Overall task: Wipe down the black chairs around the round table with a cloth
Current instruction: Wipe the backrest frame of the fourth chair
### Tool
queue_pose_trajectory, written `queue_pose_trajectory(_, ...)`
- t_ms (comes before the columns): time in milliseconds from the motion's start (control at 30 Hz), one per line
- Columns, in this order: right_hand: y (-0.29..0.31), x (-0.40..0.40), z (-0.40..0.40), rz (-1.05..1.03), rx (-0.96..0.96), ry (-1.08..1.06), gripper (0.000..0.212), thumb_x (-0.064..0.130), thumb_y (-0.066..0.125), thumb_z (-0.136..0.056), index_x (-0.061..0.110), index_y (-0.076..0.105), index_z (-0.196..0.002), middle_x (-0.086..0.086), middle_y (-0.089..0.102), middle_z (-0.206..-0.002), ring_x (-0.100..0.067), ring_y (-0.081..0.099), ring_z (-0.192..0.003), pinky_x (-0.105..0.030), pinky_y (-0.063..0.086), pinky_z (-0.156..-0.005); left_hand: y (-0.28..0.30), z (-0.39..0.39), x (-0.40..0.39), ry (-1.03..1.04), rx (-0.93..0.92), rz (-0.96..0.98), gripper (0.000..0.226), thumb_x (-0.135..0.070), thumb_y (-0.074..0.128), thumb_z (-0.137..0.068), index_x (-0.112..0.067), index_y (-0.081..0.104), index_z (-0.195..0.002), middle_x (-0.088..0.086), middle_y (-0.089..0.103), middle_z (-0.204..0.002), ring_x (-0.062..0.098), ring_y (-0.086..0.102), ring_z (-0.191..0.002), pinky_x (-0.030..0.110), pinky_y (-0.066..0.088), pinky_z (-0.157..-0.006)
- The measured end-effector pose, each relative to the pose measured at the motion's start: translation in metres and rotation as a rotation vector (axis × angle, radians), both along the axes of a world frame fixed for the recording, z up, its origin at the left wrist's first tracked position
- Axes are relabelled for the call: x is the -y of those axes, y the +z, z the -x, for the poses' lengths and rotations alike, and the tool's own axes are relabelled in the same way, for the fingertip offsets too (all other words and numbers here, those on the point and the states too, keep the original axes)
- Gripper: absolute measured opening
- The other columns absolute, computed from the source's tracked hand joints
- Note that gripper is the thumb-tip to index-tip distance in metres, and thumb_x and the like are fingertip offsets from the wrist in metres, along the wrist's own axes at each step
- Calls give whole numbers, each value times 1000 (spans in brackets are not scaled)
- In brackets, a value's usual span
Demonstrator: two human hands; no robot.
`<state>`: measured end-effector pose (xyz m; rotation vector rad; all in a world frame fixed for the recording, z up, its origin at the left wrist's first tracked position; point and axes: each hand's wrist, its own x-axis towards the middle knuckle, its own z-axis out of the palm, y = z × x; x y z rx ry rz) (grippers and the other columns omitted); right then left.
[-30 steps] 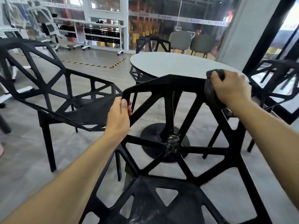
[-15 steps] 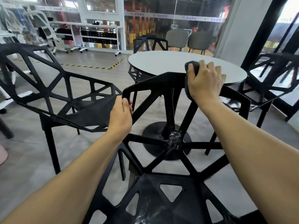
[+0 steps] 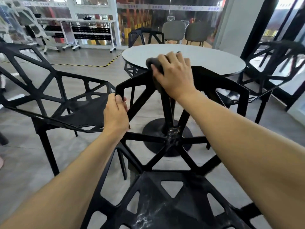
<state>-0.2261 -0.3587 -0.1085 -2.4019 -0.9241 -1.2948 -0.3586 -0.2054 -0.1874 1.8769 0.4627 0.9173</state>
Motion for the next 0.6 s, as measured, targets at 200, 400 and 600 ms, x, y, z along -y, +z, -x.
queue_pose_trajectory(200, -15, 123, -15, -125, -141, -312, 49, 50, 38, -102, 8, 56, -119, -23, 59, -111, -44, 55, -101, -50, 46, -78, 2, 2, 5, 8, 1, -21, 37, -30, 28, -109, -7, 56, -100, -8, 57, -74, 12, 55, -69, 42, 49, -77)
queue_pose_trajectory(400, -18, 172, 3, -208, -246, -384, 46, 49, 39, -104, 8, 49, -121, -29, 58, -111, -49, 56, -101, -49, 41, -74, -2, 20, 0, -19, -93, -32, 25, -25, 37, -108, -14, 60, -105, -3, 63, -86, 14, 58, -81, 31, 39, -74)
queue_pose_trajectory(600, -4, 132, 22, -251, 10, -117, 37, 44, 47, -104, 11, 56, -119, -23, 52, -119, -40, 51, -108, -50, 41, -90, -57, 59, -6, -88, -178, -32, 23, -22, 37, -109, -27, 59, -107, -1, 65, -87, 17, 58, -86, 33, 42, -74)
